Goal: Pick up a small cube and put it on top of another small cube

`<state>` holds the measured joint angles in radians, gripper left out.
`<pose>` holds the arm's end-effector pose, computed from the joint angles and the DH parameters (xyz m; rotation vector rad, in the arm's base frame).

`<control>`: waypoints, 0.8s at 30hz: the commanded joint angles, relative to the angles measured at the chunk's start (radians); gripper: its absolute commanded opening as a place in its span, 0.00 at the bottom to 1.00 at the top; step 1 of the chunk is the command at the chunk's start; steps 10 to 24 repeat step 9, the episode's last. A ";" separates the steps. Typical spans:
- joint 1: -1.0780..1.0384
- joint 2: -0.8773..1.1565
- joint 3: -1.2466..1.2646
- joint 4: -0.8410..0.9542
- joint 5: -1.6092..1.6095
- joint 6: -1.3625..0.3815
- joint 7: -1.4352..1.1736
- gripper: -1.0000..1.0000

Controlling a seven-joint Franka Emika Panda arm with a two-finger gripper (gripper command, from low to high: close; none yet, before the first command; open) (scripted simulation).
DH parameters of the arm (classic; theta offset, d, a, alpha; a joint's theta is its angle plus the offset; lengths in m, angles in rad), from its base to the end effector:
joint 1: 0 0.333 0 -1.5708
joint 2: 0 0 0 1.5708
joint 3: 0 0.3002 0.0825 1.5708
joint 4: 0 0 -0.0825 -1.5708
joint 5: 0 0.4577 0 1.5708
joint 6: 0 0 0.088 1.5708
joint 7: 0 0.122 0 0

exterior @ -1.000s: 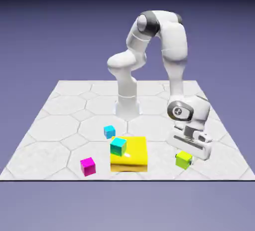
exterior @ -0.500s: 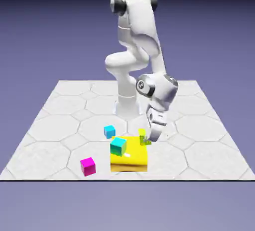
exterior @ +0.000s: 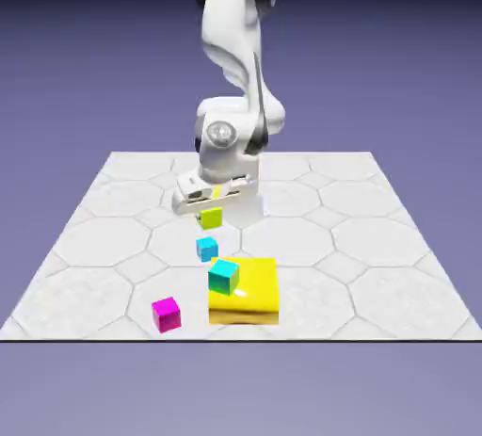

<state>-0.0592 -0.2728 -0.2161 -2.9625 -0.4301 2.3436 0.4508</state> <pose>0.3041 -0.0820 0.1228 2.8374 -0.5060 -0.4597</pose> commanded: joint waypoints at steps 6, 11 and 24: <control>-0.028 0.178 -0.032 -0.025 -0.096 0.202 0.059 1.00; -0.017 0.106 -0.019 -0.015 -0.059 0.120 0.036 1.00; -0.017 0.106 -0.019 -0.015 -0.059 0.120 0.036 1.00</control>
